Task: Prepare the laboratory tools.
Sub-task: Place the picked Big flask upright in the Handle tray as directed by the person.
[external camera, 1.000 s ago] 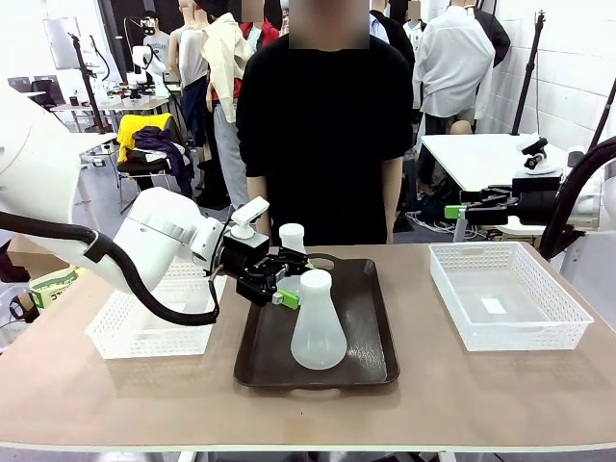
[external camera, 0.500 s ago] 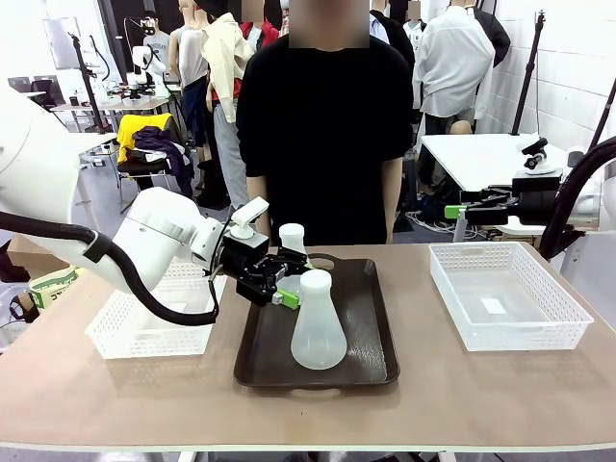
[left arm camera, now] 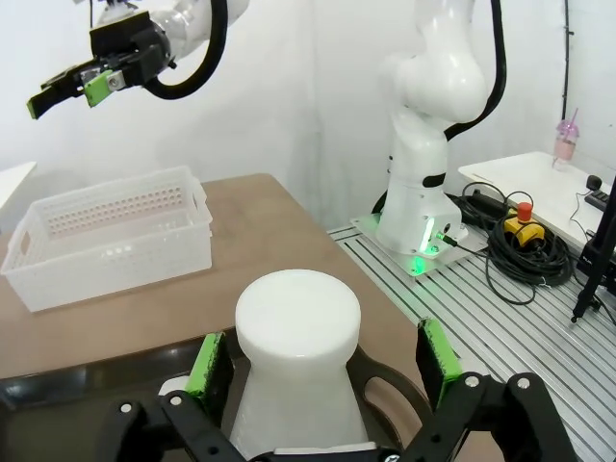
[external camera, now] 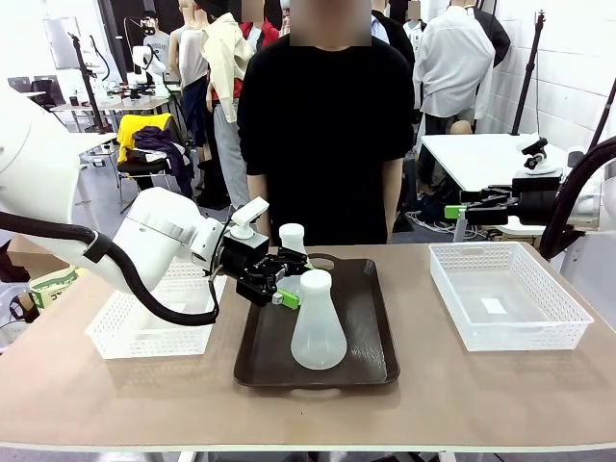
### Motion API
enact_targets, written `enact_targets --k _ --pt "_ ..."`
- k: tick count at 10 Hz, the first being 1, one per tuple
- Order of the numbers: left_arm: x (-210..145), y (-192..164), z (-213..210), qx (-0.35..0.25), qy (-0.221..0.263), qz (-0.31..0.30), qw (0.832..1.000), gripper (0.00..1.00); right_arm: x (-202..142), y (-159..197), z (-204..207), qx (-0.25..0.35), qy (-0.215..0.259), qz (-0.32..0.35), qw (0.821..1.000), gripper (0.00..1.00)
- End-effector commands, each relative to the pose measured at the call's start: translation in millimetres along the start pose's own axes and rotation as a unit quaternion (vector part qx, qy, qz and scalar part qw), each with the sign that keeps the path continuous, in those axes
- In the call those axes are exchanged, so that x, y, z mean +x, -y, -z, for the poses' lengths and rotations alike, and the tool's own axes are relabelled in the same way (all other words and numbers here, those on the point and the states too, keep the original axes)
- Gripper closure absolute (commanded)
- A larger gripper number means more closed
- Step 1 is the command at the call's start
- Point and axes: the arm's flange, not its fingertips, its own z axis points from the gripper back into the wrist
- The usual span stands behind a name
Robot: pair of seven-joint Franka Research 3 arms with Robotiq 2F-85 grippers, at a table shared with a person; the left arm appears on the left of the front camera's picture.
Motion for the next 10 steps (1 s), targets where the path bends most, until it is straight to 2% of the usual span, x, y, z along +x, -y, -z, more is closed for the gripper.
enact_targets --k 1,10 --pt "0.8 0.3 0.1 0.000 0.000 0.000 1.000 0.00 0.0 -1.8 -0.3 -0.005 -0.006 0.008 1.000 0.00" --pt "0.8 0.3 0.1 0.000 0.000 0.000 1.000 0.00 0.0 -1.8 -0.3 -0.005 -0.006 0.008 1.000 0.00"
